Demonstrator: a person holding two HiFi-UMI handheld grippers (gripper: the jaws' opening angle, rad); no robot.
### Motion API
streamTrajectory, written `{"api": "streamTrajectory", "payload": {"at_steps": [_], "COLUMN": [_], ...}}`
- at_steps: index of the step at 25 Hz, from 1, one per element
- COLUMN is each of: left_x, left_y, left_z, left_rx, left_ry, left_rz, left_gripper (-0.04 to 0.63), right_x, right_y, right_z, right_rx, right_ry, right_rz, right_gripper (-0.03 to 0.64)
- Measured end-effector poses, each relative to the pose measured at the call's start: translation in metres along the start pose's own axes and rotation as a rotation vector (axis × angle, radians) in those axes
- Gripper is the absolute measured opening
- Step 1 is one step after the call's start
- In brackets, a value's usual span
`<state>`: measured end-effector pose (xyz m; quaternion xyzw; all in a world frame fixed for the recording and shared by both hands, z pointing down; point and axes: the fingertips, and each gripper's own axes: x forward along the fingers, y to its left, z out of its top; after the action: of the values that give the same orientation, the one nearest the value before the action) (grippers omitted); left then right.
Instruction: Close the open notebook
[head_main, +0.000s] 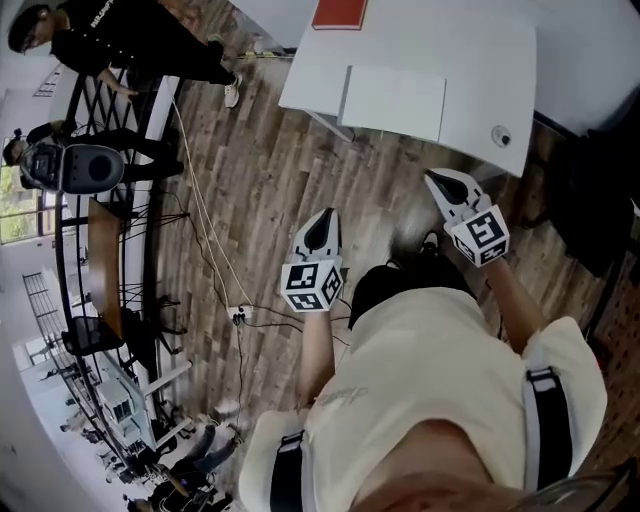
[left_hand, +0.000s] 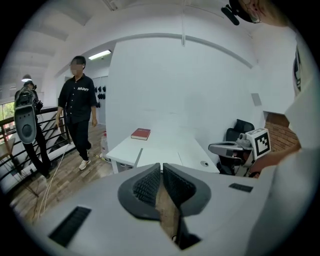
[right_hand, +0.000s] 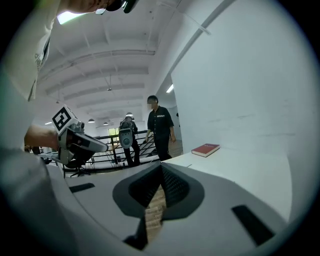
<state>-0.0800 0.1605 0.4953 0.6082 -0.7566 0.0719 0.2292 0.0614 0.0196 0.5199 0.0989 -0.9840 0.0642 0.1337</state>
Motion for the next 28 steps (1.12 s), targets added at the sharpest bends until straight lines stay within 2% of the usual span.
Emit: {"api": "streamTrajectory", "payload": {"at_steps": [4,7,12,15,22,28], "left_x": [0.013,0.027,0.057,0.071,0.112,0.134], "left_y": [0.013,0.020,0.032,0.053,0.109,0.131], "left_z": [0.001,0.003,0.026,0.044,0.083,0.088], "left_rx": [-0.009,-0.013,0.032,0.049,0.074,0.062], "left_ry": [0.011,-0.001,-0.046,-0.080,-0.126,-0.090], "left_rz": [-0.014,-0.053,-0.147,-0.172,-0.225,-0.285], "left_gripper": [0.031,0.031,0.031,0.031,0.031,0.031], "right_x": [0.016,0.024,0.041,0.059,0.106,0.117], "right_y": [0.010,0.011,-0.008,-0.013,-0.023,-0.023], "right_z": [0.003,0.000,0.010,0.025,0.064,0.062], "right_rx": [-0.007,0.008,0.098,0.146,0.043,0.094], "right_ry": [0.006,0.009,-0.016,-0.055,-0.087,-0.066], "right_rz": [0.013,0.001,-0.083,-0.127,-0.213,-0.286], "right_gripper": [0.008,0.008,0.008,0.008,0.008,0.008]}}
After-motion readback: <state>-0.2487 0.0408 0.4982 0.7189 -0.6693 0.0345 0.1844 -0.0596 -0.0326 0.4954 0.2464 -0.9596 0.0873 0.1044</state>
